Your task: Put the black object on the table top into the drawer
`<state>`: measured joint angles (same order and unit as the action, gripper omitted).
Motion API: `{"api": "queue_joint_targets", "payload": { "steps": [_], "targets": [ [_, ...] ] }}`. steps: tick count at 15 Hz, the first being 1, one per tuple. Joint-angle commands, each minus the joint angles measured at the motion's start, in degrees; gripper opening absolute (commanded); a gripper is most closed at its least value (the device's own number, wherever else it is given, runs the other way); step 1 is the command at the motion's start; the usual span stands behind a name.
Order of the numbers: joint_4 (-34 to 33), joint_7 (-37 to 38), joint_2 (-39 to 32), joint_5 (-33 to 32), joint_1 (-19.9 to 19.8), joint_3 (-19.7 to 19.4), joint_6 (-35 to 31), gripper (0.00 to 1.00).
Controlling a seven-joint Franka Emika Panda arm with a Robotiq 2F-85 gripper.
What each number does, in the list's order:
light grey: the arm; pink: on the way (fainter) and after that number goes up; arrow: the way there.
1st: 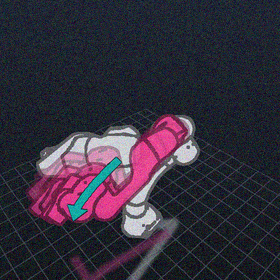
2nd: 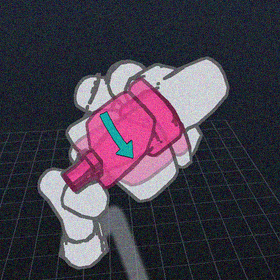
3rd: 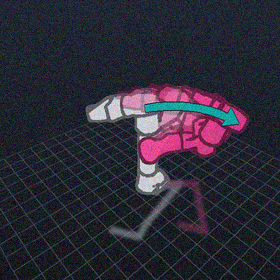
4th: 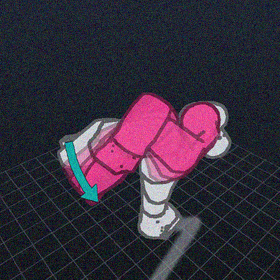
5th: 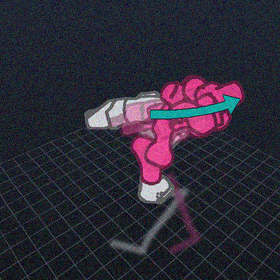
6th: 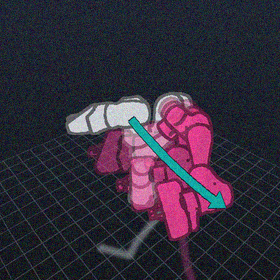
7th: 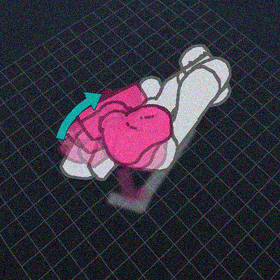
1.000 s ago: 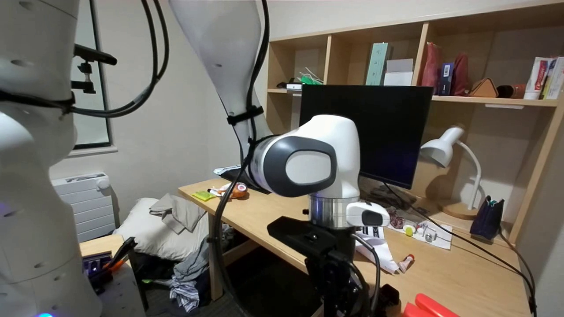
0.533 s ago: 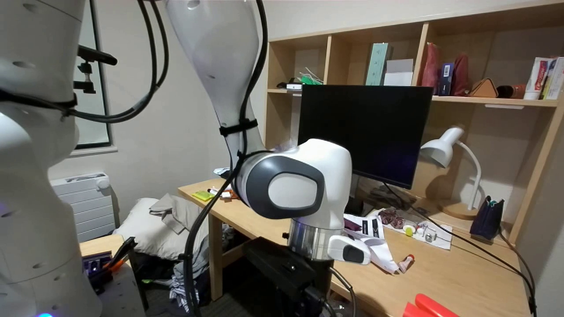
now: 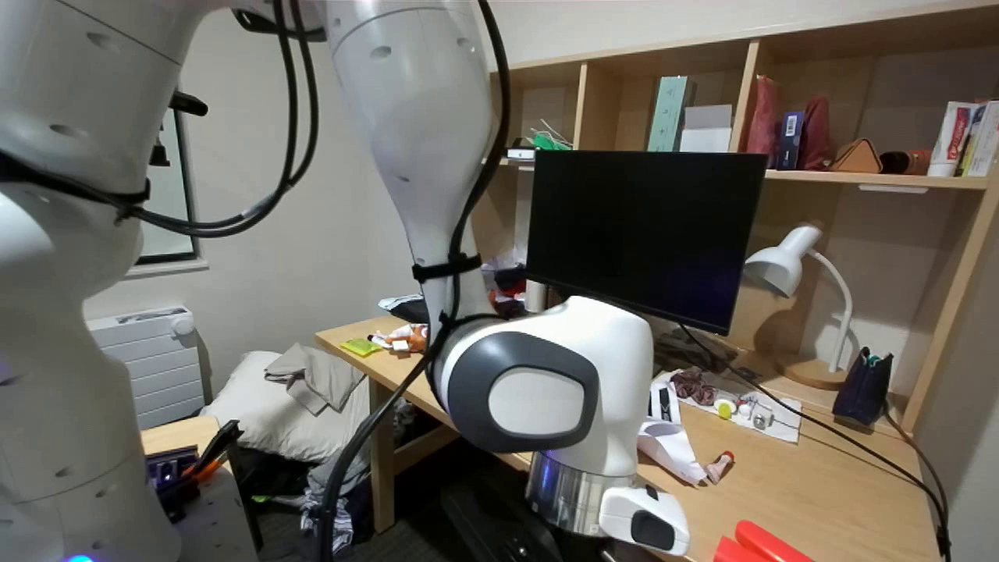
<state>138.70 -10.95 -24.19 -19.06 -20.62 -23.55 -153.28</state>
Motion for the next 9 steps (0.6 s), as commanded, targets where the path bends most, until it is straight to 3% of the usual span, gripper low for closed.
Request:
{"api": "queue_joint_targets", "payload": {
  "steps": [1, 4, 9],
  "targets": [
    [-7.25, 2.89, -6.23, 7.08, -3.7, 1.5, -3.2, 0.08],
    [-13.88, 5.46, -10.53, 12.29, -5.53, 2.0, -5.24, 0.08],
    [-19.43, 10.47, -19.61, 13.43, -3.24, 1.83, -18.19, 0.08]
  ]
}}
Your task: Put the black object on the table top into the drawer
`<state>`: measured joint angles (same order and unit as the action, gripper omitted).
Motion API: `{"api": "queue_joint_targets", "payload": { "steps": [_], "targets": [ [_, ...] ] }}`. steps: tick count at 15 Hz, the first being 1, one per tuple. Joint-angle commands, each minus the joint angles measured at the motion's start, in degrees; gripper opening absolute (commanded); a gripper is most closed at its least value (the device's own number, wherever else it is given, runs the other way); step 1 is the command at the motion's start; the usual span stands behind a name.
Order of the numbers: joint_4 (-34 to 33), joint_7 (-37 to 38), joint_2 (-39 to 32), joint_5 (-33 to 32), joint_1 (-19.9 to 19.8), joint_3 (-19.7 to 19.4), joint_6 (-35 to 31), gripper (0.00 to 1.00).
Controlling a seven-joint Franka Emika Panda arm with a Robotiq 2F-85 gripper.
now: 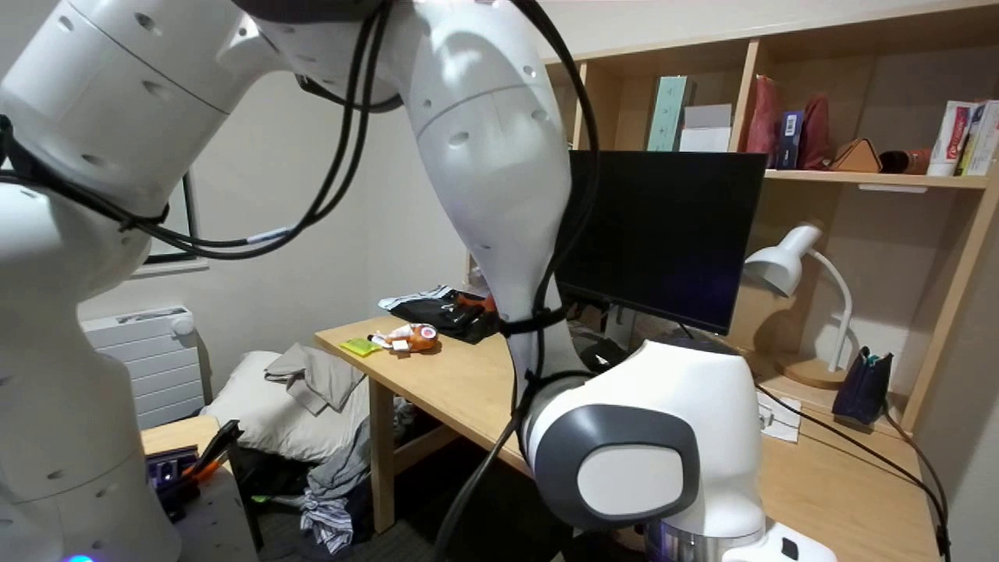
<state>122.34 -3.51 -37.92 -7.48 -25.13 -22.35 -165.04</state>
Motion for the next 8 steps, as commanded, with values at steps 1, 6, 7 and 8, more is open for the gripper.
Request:
{"api": "queue_joint_targets", "payload": {
  "steps": [1, 6, 7, 8],
  "targets": [
    [-3.6, 3.87, -7.96, 1.43, 2.83, 0.09, -8.09, 0.08],
    [-1.75, 4.31, -15.28, 1.33, 10.01, -1.63, -19.42, 0.08],
    [-1.69, 3.57, -16.56, 1.3, 11.06, -1.6, -20.51, 0.08],
    [-1.01, 2.75, -17.14, 1.11, 12.06, -1.69, -21.25, 0.39]
  ]
}}
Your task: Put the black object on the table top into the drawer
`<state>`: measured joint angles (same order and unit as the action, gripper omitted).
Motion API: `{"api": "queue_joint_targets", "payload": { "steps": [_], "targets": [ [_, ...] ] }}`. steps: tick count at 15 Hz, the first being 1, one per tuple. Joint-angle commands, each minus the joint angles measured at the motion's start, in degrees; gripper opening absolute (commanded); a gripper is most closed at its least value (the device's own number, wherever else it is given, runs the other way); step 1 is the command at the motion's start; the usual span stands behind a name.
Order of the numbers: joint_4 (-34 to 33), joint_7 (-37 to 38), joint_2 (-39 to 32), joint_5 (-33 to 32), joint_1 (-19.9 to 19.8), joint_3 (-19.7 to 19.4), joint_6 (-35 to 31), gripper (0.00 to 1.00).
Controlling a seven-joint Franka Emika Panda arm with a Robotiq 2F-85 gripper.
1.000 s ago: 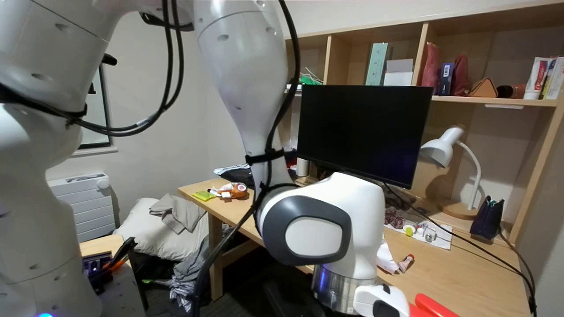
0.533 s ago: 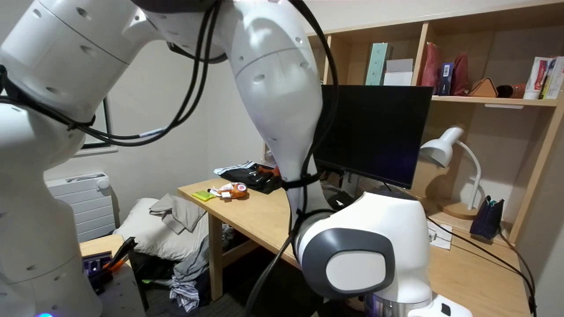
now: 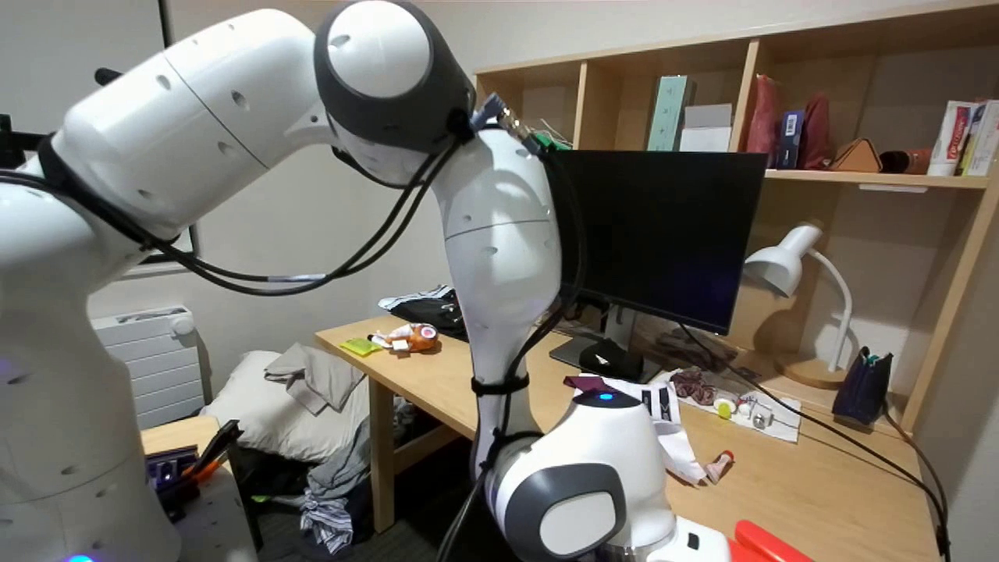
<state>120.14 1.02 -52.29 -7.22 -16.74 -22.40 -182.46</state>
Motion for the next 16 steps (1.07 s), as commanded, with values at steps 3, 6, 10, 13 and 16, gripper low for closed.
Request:
{"api": "queue_joint_targets", "payload": {
  "steps": [3, 6, 10, 13, 16],
  "targets": [
    [3.51, -2.95, -1.7, 0.71, 5.3, -1.26, -3.32, 0.51],
    [7.35, -4.78, 2.91, -0.28, 5.15, -1.1, -2.88, 0.7],
    [13.43, -9.53, 11.24, -2.67, 3.4, -0.9, -1.17, 0.96],
    [21.49, -17.84, 20.22, -8.78, 1.21, -0.98, -2.11, 1.0],
    [28.73, -24.75, 29.73, -15.1, -0.58, -1.74, -3.25, 1.0]
  ]
}}
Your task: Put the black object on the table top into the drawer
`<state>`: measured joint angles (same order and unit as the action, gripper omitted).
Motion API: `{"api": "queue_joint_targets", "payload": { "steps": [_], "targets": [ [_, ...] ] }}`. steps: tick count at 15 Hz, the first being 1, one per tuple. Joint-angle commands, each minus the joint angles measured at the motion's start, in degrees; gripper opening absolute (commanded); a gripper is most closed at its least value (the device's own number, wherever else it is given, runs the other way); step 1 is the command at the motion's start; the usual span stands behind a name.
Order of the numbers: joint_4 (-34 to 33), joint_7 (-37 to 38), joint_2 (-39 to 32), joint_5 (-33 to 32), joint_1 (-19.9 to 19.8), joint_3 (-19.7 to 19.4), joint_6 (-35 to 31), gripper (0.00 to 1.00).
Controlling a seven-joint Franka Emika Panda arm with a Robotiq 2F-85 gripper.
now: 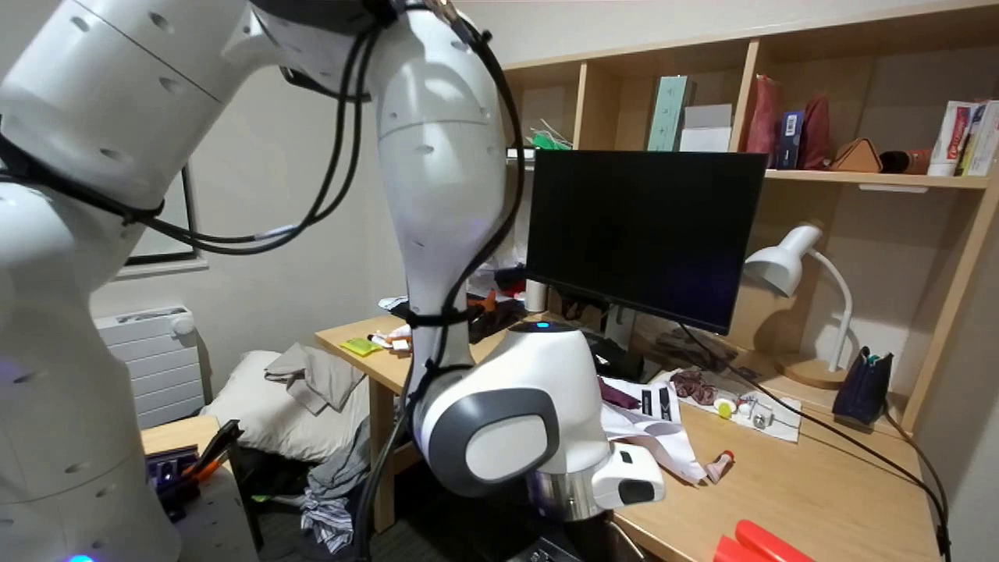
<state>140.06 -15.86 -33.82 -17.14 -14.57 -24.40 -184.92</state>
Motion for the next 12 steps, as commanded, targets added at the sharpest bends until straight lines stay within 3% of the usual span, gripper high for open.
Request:
{"api": "queue_joint_targets", "payload": {
  "steps": [1, 3, 5, 8, 9, 10, 11, 12],
  "targets": [
    [10.68, -9.58, 14.54, -6.69, -3.55, 0.64, -1.46, 1.0],
    [13.73, -12.33, 21.19, -8.86, -8.0, 5.66, -0.32, 1.0],
    [17.09, -12.47, 28.16, -10.22, -15.09, 15.52, 0.64, 1.0],
    [21.96, -7.68, 34.98, -5.5, -16.71, 28.84, 1.76, 1.0],
    [21.13, -5.49, 37.07, -3.24, -14.69, 30.66, 5.42, 1.0],
    [19.39, -8.27, 32.13, -5.23, -9.1, 20.42, 1.23, 1.0],
    [19.84, -6.87, 34.26, -4.06, -8.13, 22.79, 3.45, 1.0],
    [19.85, -5.31, 35.35, -4.39, -14.09, 30.37, 4.59, 1.0]
  ]
}}
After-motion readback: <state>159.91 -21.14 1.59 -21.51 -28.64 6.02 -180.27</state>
